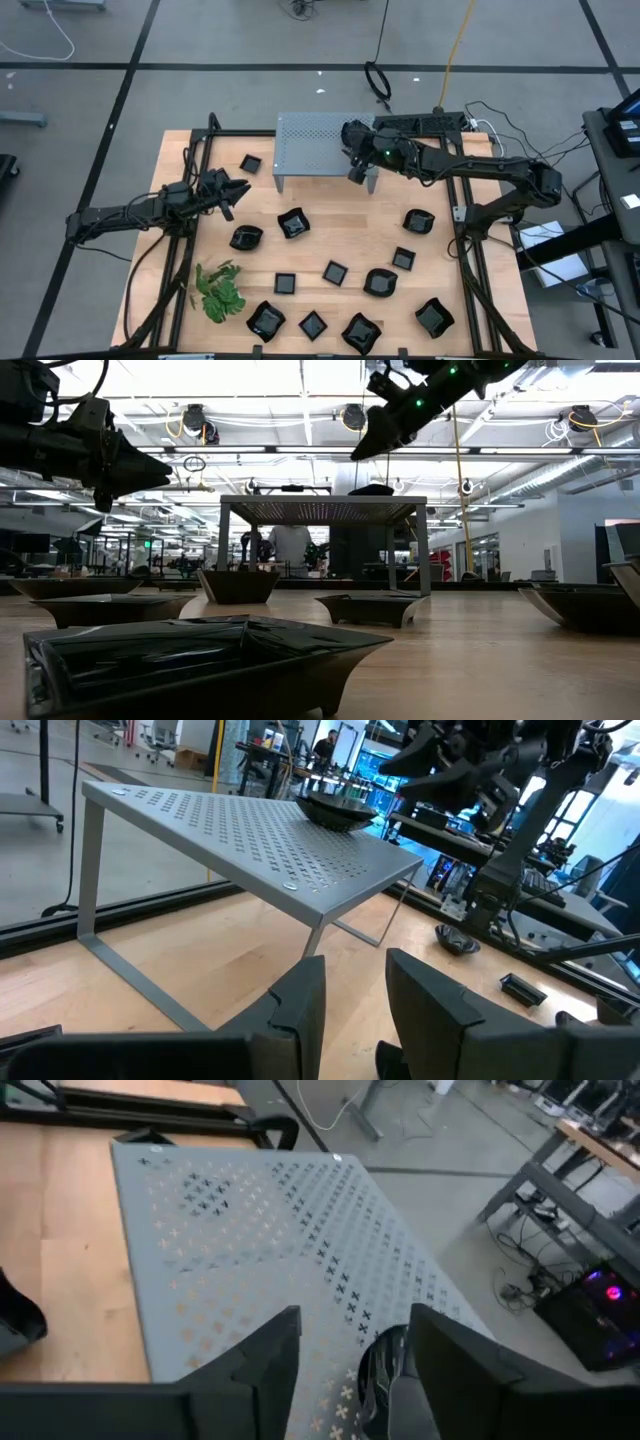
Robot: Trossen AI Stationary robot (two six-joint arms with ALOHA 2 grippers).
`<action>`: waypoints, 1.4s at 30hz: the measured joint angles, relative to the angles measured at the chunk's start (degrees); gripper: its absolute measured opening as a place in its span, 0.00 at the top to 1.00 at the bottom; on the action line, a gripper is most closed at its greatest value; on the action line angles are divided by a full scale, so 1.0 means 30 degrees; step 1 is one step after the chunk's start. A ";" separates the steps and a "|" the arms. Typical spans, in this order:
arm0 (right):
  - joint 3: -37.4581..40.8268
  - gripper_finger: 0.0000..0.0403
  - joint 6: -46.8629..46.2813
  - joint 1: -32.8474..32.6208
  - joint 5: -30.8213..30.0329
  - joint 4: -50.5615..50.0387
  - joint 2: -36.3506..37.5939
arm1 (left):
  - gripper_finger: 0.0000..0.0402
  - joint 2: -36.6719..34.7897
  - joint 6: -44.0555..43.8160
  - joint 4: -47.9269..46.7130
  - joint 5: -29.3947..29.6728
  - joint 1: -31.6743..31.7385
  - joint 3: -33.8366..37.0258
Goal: Pick & Place Mini shaped plates
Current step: Stack the black leaf shaped plate on top of the black leaf shaped plate on the shelf
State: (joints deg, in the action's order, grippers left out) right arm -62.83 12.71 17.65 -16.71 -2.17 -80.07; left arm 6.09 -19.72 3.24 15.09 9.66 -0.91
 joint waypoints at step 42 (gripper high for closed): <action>-0.1254 0.51 0.1261 0.0363 -0.1974 -0.2806 -0.2612 | 0.72 0.0005 0.0006 -0.0004 0.0000 0.0002 -0.0001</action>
State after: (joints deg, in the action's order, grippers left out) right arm -66.59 16.49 18.74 -22.63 -10.59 -87.91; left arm 6.10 -19.70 3.22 15.09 9.66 -0.92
